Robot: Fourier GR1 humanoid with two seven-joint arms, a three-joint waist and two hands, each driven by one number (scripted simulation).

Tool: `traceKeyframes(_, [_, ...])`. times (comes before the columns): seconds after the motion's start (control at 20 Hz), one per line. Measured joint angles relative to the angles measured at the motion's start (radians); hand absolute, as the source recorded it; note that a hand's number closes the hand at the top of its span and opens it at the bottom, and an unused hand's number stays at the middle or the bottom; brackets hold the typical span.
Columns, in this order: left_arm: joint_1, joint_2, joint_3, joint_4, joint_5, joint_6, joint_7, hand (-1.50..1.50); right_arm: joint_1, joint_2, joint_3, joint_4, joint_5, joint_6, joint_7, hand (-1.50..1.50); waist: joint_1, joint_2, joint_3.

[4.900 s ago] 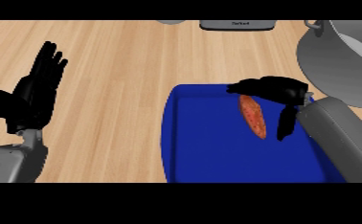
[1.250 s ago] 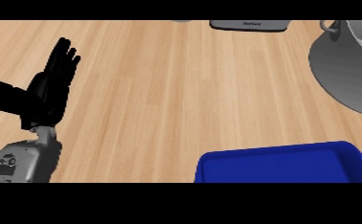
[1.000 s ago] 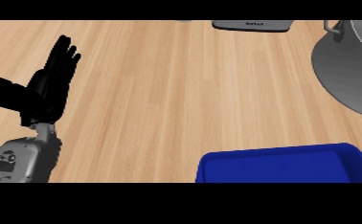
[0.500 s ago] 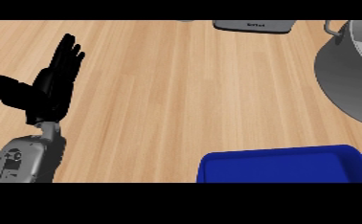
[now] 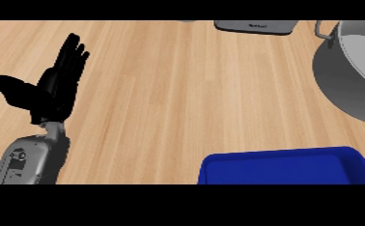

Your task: Pick the sweet potato from the tray and place it in the pot

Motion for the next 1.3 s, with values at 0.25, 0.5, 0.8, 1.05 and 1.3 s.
traceKeyframes(0.25, [0.006,0.005,0.009,-0.003,0.007,-0.006,-0.001,0.00,-0.022,0.011,-0.056,0.030,-0.085,0.133,0.035,-1.50,-0.008,-0.002,0.002])
traceKeyframes(0.5, [0.013,0.013,0.018,-0.007,0.009,-0.007,-0.001,0.00,-0.043,0.001,-0.122,0.067,-0.171,0.246,0.100,-1.50,-0.010,0.003,0.010])
traceKeyframes(0.8, [0.015,0.017,0.027,-0.012,0.015,-0.011,-0.002,0.00,-0.069,-0.042,-0.186,0.099,-0.250,0.352,0.185,-1.50,-0.003,0.016,0.026])
traceKeyframes(1.05, [0.010,0.018,0.031,-0.013,0.018,-0.013,0.000,0.00,-0.067,-0.071,-0.212,0.096,-0.287,0.405,0.232,-1.50,-0.001,0.024,0.034])
traceKeyframes(1.3, [0.014,0.016,0.030,-0.015,0.019,-0.014,-0.002,0.00,-0.055,-0.096,-0.227,0.079,-0.313,0.438,0.265,-1.50,-0.002,0.029,0.038])
